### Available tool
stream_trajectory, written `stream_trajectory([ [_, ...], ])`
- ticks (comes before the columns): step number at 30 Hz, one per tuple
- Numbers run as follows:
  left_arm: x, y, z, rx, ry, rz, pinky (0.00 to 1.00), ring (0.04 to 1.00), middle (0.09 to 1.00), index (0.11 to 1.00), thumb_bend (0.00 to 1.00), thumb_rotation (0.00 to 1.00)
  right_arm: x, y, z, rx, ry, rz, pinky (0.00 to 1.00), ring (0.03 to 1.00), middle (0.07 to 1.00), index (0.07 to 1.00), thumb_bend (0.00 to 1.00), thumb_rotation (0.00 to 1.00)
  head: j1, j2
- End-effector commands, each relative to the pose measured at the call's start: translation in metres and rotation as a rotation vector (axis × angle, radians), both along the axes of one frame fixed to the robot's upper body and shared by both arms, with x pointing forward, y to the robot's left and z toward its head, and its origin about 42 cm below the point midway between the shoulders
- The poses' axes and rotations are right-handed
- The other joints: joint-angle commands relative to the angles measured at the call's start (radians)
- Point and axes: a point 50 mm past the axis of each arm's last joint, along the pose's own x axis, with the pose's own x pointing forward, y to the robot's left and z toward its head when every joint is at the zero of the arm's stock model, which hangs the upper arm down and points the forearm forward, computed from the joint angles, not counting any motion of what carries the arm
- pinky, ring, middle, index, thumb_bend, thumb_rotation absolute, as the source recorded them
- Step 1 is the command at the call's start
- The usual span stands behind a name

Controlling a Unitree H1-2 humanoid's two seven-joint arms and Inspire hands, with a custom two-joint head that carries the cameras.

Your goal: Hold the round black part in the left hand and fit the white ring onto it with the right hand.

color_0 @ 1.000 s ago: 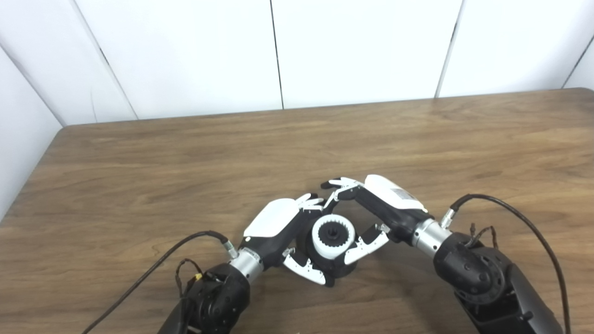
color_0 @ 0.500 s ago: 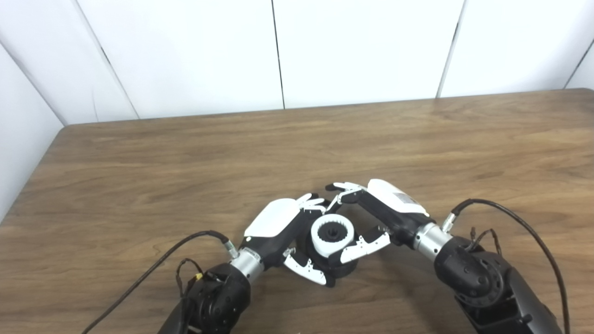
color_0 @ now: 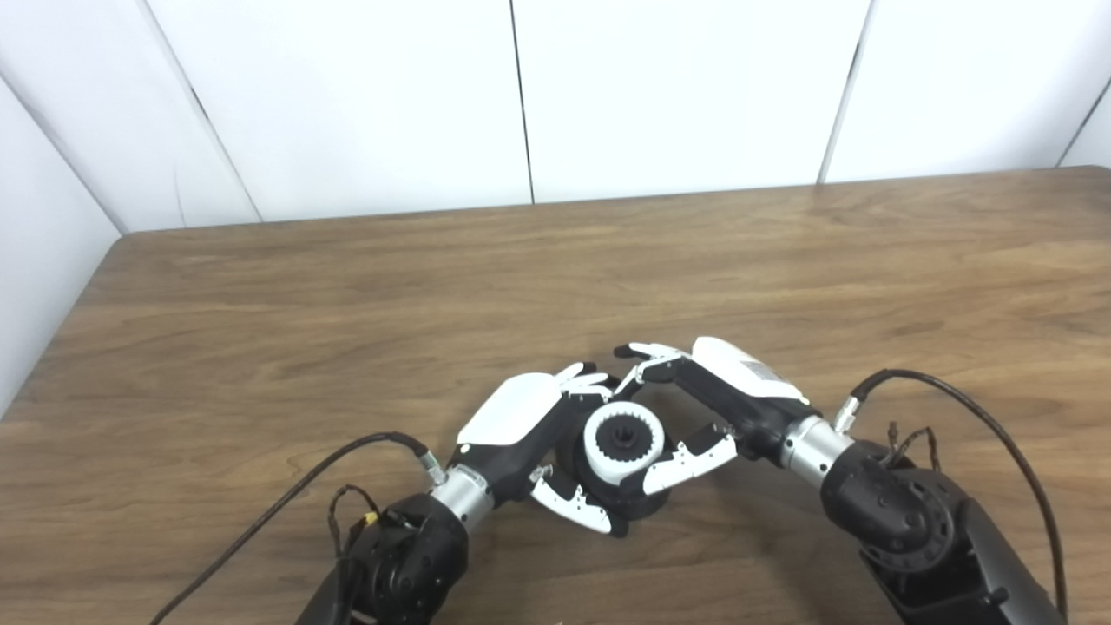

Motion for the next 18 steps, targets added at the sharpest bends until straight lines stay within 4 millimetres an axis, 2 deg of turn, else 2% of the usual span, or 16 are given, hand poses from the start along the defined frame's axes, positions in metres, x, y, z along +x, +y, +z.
stream_trajectory([
  [1, -0.001, 0.012, -0.015, 0.068, 0.040, 0.015, 0.92, 0.971, 0.903, 0.696, 0.96, 0.20, 0.007, -0.013, 0.010, -0.027, -0.017, -0.037, 0.86, 0.952, 0.930, 0.854, 1.00, 0.48, 0.000, 0.000],
  [9, 0.001, 0.023, -0.012, 0.086, 0.024, 0.044, 0.90, 0.964, 0.897, 0.711, 0.99, 0.18, 0.007, -0.019, 0.018, 0.000, -0.031, -0.050, 0.86, 0.955, 0.934, 0.841, 1.00, 0.45, 0.003, -0.004],
  [18, 0.005, 0.033, -0.004, 0.096, 0.018, 0.045, 0.92, 0.965, 0.895, 0.744, 1.00, 0.21, 0.009, -0.025, 0.020, 0.013, -0.028, -0.068, 0.86, 0.956, 0.938, 0.834, 1.00, 0.44, 0.001, -0.004],
])
